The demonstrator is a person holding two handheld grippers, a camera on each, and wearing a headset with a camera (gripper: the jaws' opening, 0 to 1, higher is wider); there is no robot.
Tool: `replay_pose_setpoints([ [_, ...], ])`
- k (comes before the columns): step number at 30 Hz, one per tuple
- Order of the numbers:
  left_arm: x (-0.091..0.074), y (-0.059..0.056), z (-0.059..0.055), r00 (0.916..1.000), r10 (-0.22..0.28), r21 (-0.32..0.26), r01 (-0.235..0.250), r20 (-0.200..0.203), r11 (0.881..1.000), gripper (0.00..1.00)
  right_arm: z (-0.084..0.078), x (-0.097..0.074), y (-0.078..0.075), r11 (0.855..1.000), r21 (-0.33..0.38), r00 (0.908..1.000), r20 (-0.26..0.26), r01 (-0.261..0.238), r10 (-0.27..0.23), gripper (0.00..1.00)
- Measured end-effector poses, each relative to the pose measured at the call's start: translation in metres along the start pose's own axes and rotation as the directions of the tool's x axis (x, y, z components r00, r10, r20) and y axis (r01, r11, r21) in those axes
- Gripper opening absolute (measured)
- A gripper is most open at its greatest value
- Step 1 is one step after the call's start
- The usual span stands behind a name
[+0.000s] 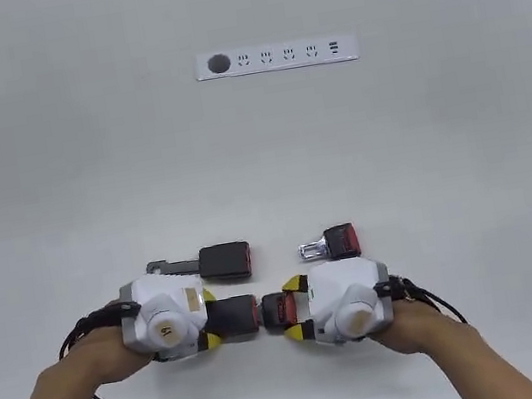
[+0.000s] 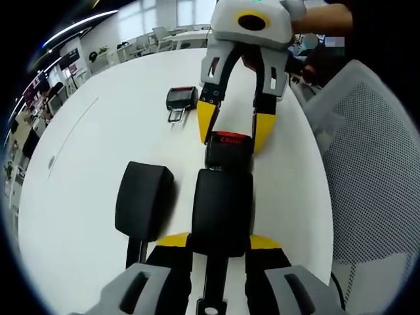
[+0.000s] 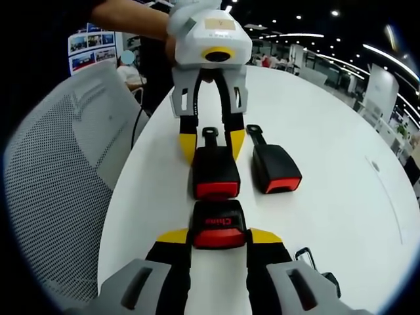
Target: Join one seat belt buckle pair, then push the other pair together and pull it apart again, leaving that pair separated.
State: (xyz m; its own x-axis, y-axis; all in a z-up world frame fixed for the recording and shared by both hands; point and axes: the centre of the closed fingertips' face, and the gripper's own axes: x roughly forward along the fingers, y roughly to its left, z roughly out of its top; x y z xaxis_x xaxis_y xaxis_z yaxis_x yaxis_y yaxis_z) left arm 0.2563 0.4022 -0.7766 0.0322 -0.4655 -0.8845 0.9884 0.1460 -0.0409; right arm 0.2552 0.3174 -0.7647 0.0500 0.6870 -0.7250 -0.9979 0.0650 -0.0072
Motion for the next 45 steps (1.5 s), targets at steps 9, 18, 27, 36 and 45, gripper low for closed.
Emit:
replay_pose_setpoints([
  [9, -0.001, 0.002, -0.001, 0.9998, -0.006, 0.054, 0.007, -0.018, 0.998, 0.33, 0.001, 0.004, -0.002, 1.000, -0.013, 0.9999, -0.017, -0.002, 0.002, 0.30],
  [18, -0.007, 0.010, -0.002, 0.9984, 0.008, 0.029, -0.007, -0.056, 1.000, 0.39, 0.010, -0.007, -0.004, 1.000, -0.005, 0.9999, -0.011, -0.011, 0.011, 0.33],
  [27, -0.029, 0.016, 0.010, 0.9996, 0.028, -0.007, -0.028, -0.007, 1.000, 0.41, 0.017, -0.029, -0.012, 1.000, 0.005, 1.0000, -0.005, 0.007, -0.007, 0.41],
  [36, -0.047, 0.033, 0.023, 0.9976, 0.063, -0.016, -0.062, 0.029, 0.998, 0.42, 0.012, -0.046, -0.027, 0.999, 0.001, 0.9991, -0.025, 0.035, -0.035, 0.44],
  [45, -0.048, 0.054, 0.022, 0.9968, 0.076, -0.013, -0.076, 0.027, 0.997, 0.42, -0.007, -0.054, -0.048, 0.999, 0.008, 0.9980, -0.041, 0.049, -0.049, 0.44],
])
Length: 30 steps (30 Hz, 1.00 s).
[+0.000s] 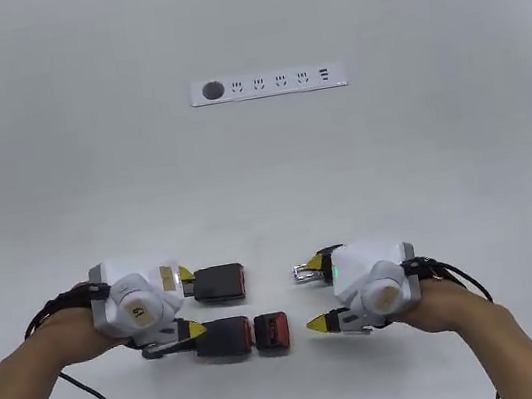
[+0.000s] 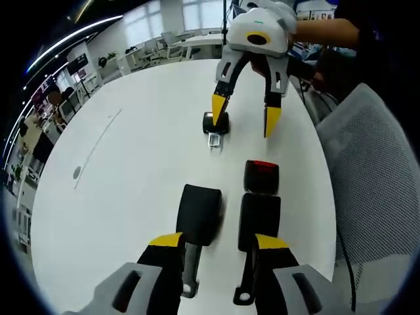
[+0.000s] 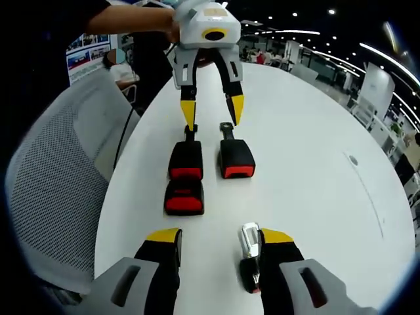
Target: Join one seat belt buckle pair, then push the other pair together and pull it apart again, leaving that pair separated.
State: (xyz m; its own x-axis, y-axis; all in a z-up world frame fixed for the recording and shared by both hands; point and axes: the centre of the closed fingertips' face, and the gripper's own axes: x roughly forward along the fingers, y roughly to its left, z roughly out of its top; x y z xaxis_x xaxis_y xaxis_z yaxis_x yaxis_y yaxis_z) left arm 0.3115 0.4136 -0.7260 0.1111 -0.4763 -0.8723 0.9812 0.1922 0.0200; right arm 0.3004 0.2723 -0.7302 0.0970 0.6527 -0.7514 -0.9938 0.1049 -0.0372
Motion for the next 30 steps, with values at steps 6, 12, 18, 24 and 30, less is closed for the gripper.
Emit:
replay_pose_setpoints([
  [6, 0.003, 0.010, 0.000, 1.0000, -0.003, 0.005, 0.003, -0.006, 1.000, 0.42, -0.019, -0.001, -0.019, 1.000, 0.010, 0.9996, -0.005, 0.029, -0.029, 0.43],
  [12, 0.009, 0.020, 0.003, 0.9998, -0.013, 0.015, 0.013, -0.015, 1.000, 0.42, -0.032, -0.002, -0.032, 0.999, 0.012, 0.9987, -0.018, 0.049, -0.048, 0.43],
  [18, 0.015, 0.025, 0.009, 0.9994, -0.021, 0.029, 0.022, -0.026, 0.999, 0.41, -0.045, 0.000, -0.042, 0.999, 0.006, 0.9980, -0.038, 0.052, -0.051, 0.42],
  [24, 0.026, 0.025, 0.007, 0.9967, -0.050, 0.050, 0.054, -0.064, 0.997, 0.41, -0.052, 0.001, -0.047, 0.999, -0.007, 0.9974, -0.063, 0.033, -0.034, 0.40],
  [30, 0.036, 0.024, 0.000, 0.9907, -0.077, 0.068, 0.085, -0.112, 0.994, 0.41, -0.059, 0.001, -0.053, 1.000, -0.029, 0.9958, -0.091, 0.010, -0.012, 0.38],
])
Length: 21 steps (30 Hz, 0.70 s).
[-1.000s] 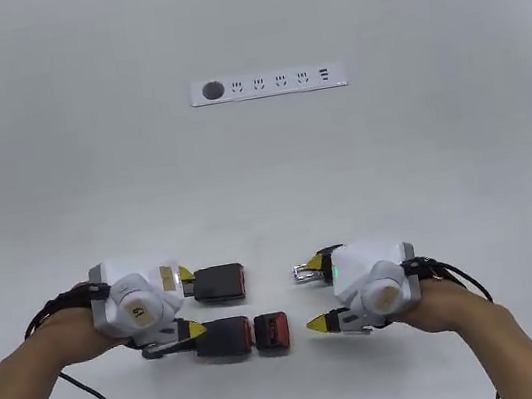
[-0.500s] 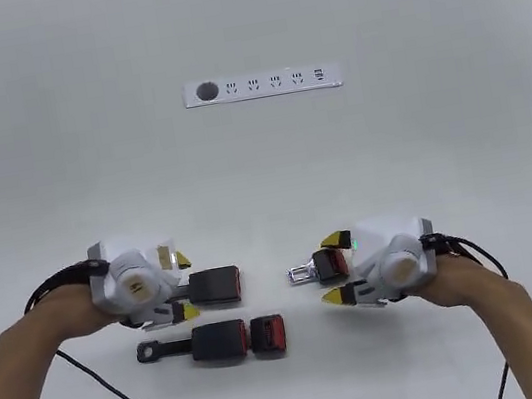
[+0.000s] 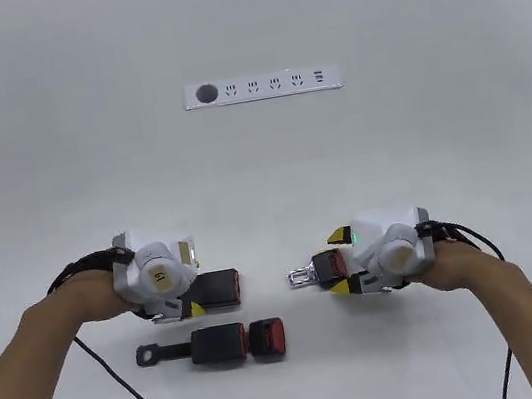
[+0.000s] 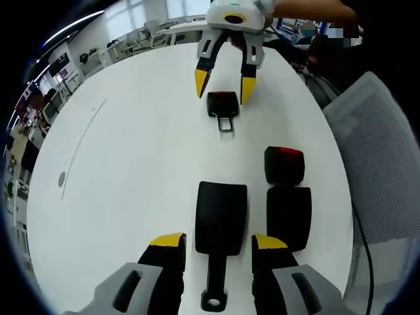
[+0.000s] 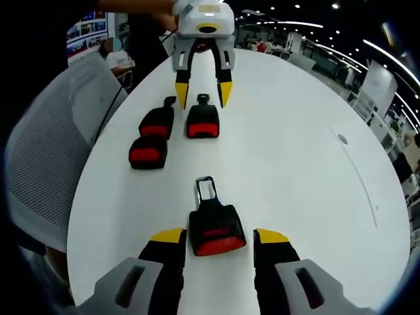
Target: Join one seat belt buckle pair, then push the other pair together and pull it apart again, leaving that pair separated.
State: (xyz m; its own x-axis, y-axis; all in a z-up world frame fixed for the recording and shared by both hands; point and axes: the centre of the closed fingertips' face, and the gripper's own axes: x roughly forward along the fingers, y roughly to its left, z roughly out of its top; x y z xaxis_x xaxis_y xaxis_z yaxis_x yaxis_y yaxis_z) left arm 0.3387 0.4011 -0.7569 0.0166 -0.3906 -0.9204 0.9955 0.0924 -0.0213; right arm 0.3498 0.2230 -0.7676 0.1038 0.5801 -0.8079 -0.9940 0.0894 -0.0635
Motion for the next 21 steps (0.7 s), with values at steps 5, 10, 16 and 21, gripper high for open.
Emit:
replay_pose_setpoints([
  [5, 0.007, 0.002, -0.006, 0.9996, -0.012, 0.005, 0.012, -0.026, 1.000, 0.40, -0.005, 0.001, 0.001, 1.000, -0.010, 0.9997, -0.018, -0.018, 0.018, 0.37],
  [10, 0.012, 0.005, -0.008, 0.9991, -0.018, 0.009, 0.018, -0.037, 1.000, 0.36, -0.008, 0.004, 0.003, 0.999, -0.018, 0.9989, -0.029, -0.036, 0.035, 0.33],
  [16, 0.013, 0.000, -0.005, 0.9984, -0.033, 0.023, 0.034, -0.046, 0.999, 0.33, -0.009, 0.004, 0.002, 0.999, -0.024, 0.9991, -0.027, -0.032, 0.032, 0.32],
  [21, 0.012, 0.000, -0.005, 0.9987, -0.031, 0.021, 0.032, -0.041, 0.999, 0.33, -0.007, 0.003, 0.003, 0.999, -0.022, 0.9992, -0.027, -0.029, 0.029, 0.32],
])
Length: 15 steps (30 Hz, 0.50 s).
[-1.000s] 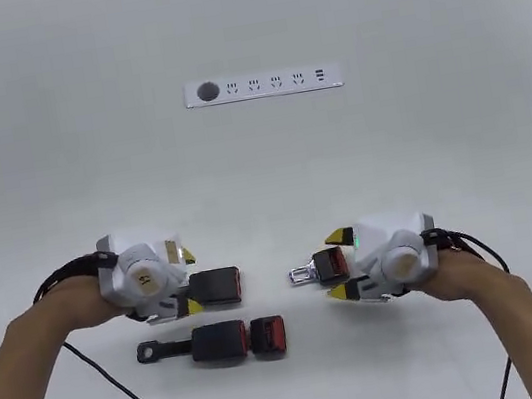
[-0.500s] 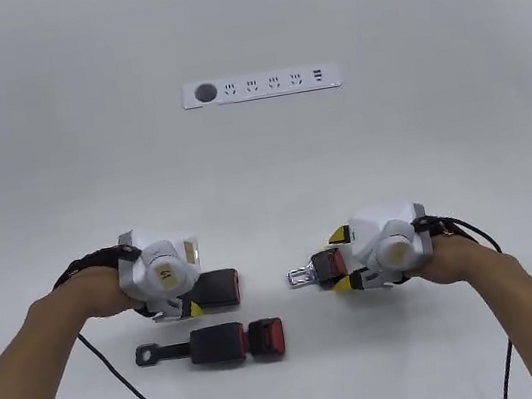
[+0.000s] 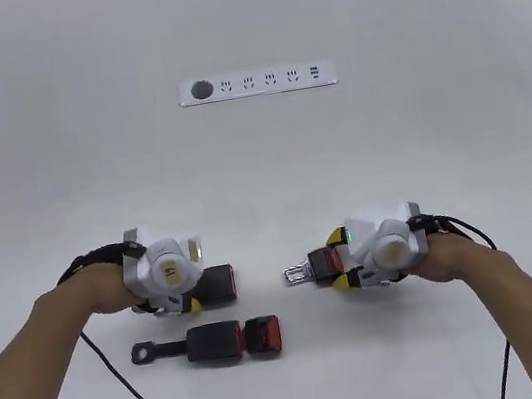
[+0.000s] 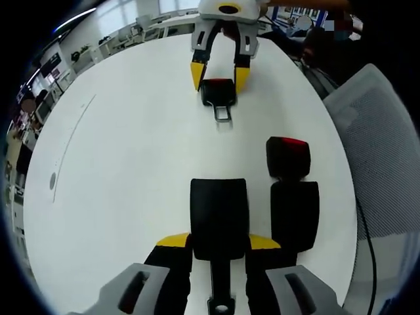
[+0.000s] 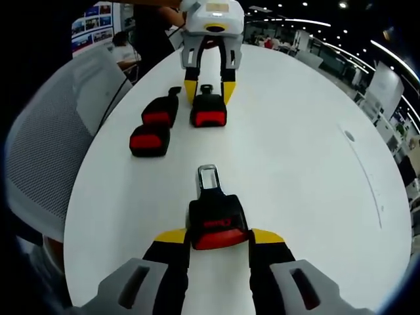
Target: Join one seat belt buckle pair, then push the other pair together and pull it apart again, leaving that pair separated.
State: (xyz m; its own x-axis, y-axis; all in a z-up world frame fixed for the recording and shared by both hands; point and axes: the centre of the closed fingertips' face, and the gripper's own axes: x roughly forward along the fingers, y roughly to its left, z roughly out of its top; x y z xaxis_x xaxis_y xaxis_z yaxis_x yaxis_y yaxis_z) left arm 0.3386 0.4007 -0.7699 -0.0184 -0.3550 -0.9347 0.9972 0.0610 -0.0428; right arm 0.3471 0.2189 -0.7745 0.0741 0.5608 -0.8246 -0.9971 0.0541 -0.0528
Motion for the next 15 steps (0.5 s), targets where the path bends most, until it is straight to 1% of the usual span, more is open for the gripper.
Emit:
replay_pose_setpoints([
  [7, 0.0020, 0.0014, -0.0024, 1.0000, -0.004, 0.017, 0.004, 0.007, 1.000, 0.32, -0.0030, 0.0026, -0.0012, 1.000, 0.003, 1.0000, 0.003, 0.005, -0.005, 0.32],
  [15, 0.0017, 0.0004, -0.0013, 1.0000, -0.002, 0.035, 0.002, 0.005, 0.999, 0.32, -0.0026, 0.0028, 0.0007, 1.000, 0.024, 0.9999, 0.003, 0.011, -0.012, 0.31],
])
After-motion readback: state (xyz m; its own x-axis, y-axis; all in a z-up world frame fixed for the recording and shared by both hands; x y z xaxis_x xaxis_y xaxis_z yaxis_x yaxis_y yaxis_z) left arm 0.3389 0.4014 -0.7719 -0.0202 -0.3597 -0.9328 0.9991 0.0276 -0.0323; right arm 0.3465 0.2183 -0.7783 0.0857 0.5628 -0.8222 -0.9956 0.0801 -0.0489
